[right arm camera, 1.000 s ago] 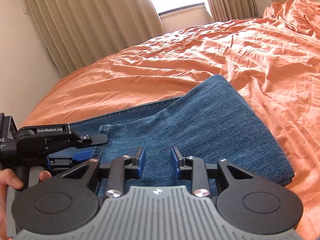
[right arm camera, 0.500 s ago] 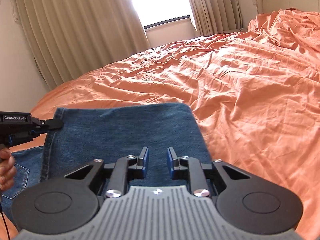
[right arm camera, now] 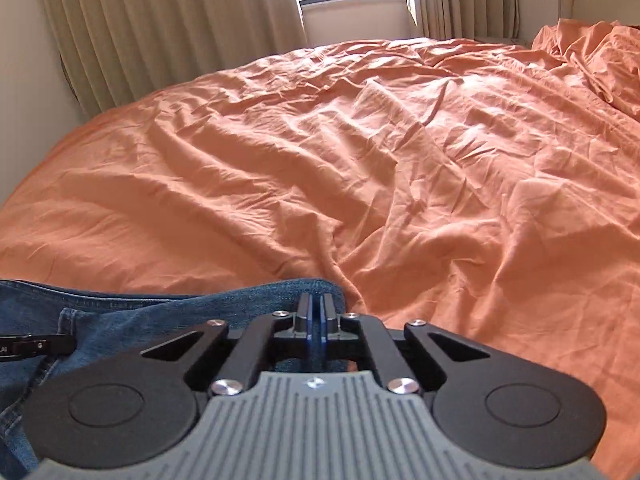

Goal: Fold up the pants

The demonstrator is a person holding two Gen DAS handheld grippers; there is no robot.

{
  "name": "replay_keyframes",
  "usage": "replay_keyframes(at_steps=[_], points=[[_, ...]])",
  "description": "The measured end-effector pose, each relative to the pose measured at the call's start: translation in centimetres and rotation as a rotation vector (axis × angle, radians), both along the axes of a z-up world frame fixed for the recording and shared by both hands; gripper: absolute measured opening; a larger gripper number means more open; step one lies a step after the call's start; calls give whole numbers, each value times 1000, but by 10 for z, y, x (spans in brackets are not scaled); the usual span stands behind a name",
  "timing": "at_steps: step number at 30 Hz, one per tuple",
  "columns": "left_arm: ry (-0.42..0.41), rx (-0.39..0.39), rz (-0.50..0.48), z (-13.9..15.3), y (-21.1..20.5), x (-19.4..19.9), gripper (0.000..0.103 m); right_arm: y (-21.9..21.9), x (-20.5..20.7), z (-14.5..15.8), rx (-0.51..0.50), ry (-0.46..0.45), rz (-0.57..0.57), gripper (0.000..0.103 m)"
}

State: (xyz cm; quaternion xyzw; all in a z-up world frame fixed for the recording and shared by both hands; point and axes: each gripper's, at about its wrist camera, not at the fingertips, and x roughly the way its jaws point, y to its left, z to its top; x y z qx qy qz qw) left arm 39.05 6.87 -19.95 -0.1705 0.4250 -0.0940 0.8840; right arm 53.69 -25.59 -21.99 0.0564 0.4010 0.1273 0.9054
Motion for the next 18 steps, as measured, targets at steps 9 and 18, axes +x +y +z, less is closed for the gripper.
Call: replay_keyframes(at_steps=[9, 18], points=[[-33, 82, -19, 7, -10, -6, 18, 12, -8, -1, -97, -13, 15, 0], [-53, 106, -57, 37, -18, -63, 22, 2, -101, 43, -99, -25, 132, 0]])
